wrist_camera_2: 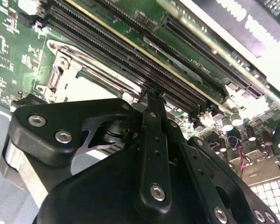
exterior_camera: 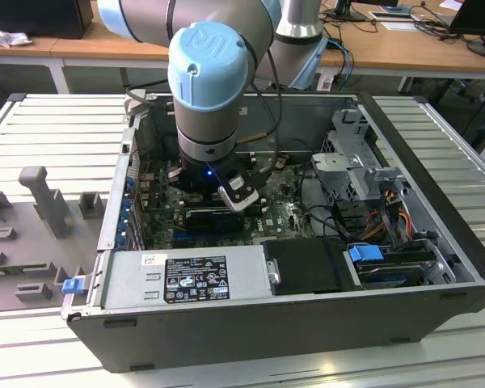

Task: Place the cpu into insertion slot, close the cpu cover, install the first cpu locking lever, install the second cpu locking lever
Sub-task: 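Install the second cpu locking lever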

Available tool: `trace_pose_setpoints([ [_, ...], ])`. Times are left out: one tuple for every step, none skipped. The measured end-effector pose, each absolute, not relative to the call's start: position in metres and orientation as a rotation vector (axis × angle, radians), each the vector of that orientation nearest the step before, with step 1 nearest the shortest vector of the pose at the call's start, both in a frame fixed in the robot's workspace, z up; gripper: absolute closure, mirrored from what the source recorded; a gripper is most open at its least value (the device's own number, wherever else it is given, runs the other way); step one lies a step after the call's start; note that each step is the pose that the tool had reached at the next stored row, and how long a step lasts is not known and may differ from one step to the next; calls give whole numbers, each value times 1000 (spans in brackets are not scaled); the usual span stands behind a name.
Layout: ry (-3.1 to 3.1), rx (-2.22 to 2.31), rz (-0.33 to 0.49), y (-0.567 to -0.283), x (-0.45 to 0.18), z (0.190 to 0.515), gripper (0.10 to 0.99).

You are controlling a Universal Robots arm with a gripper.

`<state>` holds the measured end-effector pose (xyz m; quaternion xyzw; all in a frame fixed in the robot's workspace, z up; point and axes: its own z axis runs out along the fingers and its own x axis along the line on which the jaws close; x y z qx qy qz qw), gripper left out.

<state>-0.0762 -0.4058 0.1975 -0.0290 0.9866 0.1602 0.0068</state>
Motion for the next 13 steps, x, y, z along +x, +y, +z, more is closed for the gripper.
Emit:
trace_pose_setpoints([
  [3085, -91, 507, -406, -77, 197, 980],
  [3083, -92, 517, -406, -77, 195, 980],
  [3082, -92, 522, -406, -77, 194, 980],
  [3081, -92, 528, -406, -78, 194, 980],
  [3080, -92, 537, -406, -78, 193, 980],
  [3078, -92, 544, -406, -78, 192, 980],
  [3077, -92, 549, -406, -79, 192, 980],
  [3076, -92, 555, -406, -79, 192, 980],
  [3075, -92, 559, -406, -80, 192, 980],
  [3075, -92, 561, -406, -81, 191, 980],
  [3075, -92, 561, -406, -81, 191, 980],
  [3075, -92, 561, -406, -82, 192, 980],
  [3074, -93, 563, -406, -82, 192, 980],
])
